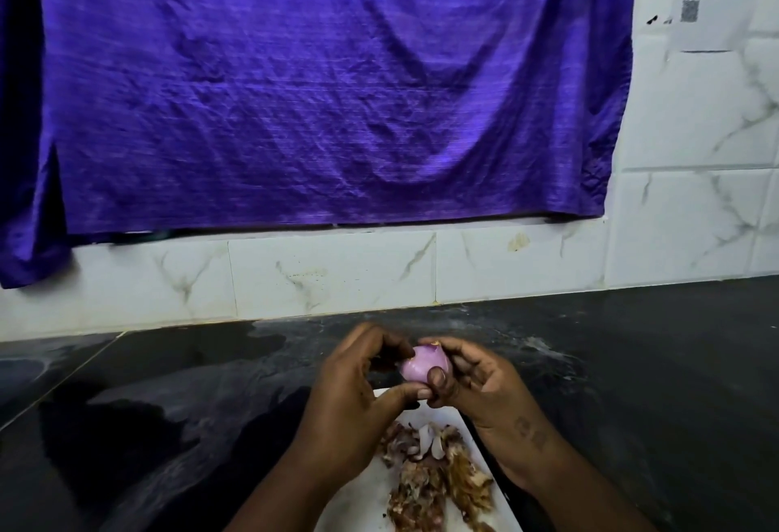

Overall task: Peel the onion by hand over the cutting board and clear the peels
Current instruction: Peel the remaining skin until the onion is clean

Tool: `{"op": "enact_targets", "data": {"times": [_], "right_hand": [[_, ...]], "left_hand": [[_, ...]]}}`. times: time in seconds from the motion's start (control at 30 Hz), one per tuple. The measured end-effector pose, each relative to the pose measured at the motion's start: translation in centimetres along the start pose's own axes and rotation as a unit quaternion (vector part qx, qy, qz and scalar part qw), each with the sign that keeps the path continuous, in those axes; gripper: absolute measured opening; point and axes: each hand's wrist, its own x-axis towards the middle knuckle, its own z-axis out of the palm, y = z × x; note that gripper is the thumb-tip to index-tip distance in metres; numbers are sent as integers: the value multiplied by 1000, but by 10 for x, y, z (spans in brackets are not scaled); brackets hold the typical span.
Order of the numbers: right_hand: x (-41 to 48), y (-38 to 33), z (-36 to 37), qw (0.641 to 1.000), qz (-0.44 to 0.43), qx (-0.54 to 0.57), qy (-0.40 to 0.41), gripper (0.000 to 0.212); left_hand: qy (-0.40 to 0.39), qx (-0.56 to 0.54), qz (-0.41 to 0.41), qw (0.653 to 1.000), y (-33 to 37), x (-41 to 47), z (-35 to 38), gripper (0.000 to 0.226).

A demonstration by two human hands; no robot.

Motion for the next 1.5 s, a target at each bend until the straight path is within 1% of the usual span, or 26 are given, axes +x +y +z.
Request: {"op": "enact_targets", "data": {"times": [0.07, 0.17, 0.23, 0.37, 0.5, 0.57, 0.67, 0.7, 0.8, 1.0, 1.03, 1.17, 1.23, 1.3, 1.33, 1.43, 1.5], "right_hand": [[1, 1, 0, 1000, -3, -5, -2, 46], [2, 2, -1, 1000, -13, -15, 8, 65], [3, 4, -1, 1000, -18, -17, 10, 67], [3, 6, -2, 1000, -14, 5, -1, 59], [3, 8, -2, 1000, -14, 1, -5, 39], [3, 10, -2, 1000, -16, -6, 5, 39], [2, 11, 1, 999, -26, -16, 22, 46], [2, 11, 2, 999, -29, -20, 27, 44], [2, 12, 3, 998, -37, -24, 38, 30], [2, 15, 7, 996, -44, -17, 70, 28], [3, 16, 8, 996, -42, -11, 78, 30], [4, 16, 8, 996, -35, 13, 87, 52], [5, 14, 8, 995, -36, 24, 93, 58], [5, 13, 9, 994, -32, 48, 94, 63], [5, 11, 9, 994, -30, 56, 93, 63], [3, 10, 10, 995, -15, 71, 76, 49], [3, 8, 9, 995, -6, 72, 70, 50]], "left_hand": [[-5, 5, -1, 1000, 0, -1, 0, 31], [-18, 9, -15, 1000, -4, -1, 0, 32], [-31, 19, -25, 999, -7, -1, -1, 33], [-46, 32, -25, 998, -11, -2, -2, 34], [-48, 42, -21, 998, -13, -2, -1, 34], [-47, 49, -16, 998, -14, -3, -1, 34], [-47, 53, -11, 997, -13, -3, 0, 33], [-46, 52, -11, 998, -13, -3, 0, 33], [-49, 59, -12, 997, -14, -3, 2, 33], [-54, 54, -14, 997, -12, -4, 3, 30], [-51, 50, -13, 997, -11, -4, 4, 30], [-24, 12, -26, 999, -10, -4, 9, 32], [3, -7, -30, 1000, -8, -4, 10, 42], [18, -8, -11, 1000, -6, -4, 10, 49], [19, -9, 3, 1000, -4, -3, 10, 45], [44, -6, 20, 999, 0, -3, 10, 30], [62, -2, 18, 998, 3, -3, 10, 25]]}}
